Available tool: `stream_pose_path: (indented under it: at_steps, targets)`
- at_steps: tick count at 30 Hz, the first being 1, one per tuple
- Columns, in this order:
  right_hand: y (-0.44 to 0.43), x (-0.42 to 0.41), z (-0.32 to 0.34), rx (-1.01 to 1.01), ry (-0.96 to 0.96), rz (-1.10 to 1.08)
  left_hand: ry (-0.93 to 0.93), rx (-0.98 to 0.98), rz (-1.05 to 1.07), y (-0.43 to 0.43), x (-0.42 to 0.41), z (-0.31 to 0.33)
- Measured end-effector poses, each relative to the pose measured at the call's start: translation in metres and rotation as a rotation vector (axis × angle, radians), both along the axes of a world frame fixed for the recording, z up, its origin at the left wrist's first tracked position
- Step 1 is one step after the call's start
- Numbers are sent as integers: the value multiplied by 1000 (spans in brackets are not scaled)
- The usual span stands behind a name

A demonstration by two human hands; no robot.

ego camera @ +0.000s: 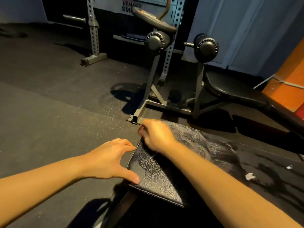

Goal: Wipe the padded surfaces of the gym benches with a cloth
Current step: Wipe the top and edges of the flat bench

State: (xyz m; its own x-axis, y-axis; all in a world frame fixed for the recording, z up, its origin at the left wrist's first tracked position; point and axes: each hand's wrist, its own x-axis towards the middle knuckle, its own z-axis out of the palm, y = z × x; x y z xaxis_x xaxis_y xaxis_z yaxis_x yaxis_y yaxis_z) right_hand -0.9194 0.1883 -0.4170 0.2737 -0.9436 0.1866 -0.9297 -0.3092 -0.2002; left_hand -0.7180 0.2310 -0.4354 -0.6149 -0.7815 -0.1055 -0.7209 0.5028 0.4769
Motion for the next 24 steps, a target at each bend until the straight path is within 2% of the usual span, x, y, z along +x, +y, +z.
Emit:
stream_pose_path:
  at_steps: [3,5,8,11,13,14,16,18,19,21,24]
  targets:
    - [82,-4,2,75,-49,315,-47,21,-32,1,11,-1]
    - [105,-32,3,99,-65,381,-45,6,-29,2,16,-4]
    - [54,-74,7,-7,97,93,-21,-56,-43,1,15,-5]
    - [-5,-93,11,-86,153,-278,-5,-53,-67,2,11,0]
    - [-2,-66,6,-84,122,-328,-19,-50,-77,1,10,3]
    - [13,-43,4,-51,79,-253,-25,-56,-84,1,10,4]
    - [67,-4,4,29,-17,42,-25,-53,-86,0,8,5]
    - [123,-3,3,91,-63,328,-21,-60,-80,1,6,5]
    - [136,-17,5,100,-44,363,-26,-67,-76,2,6,4]
    - [127,-58,8,66,63,168,-24,-58,-69,4,7,1]
    - [70,-116,16,-8,228,-320,-36,-4,-45,5,9,-1]
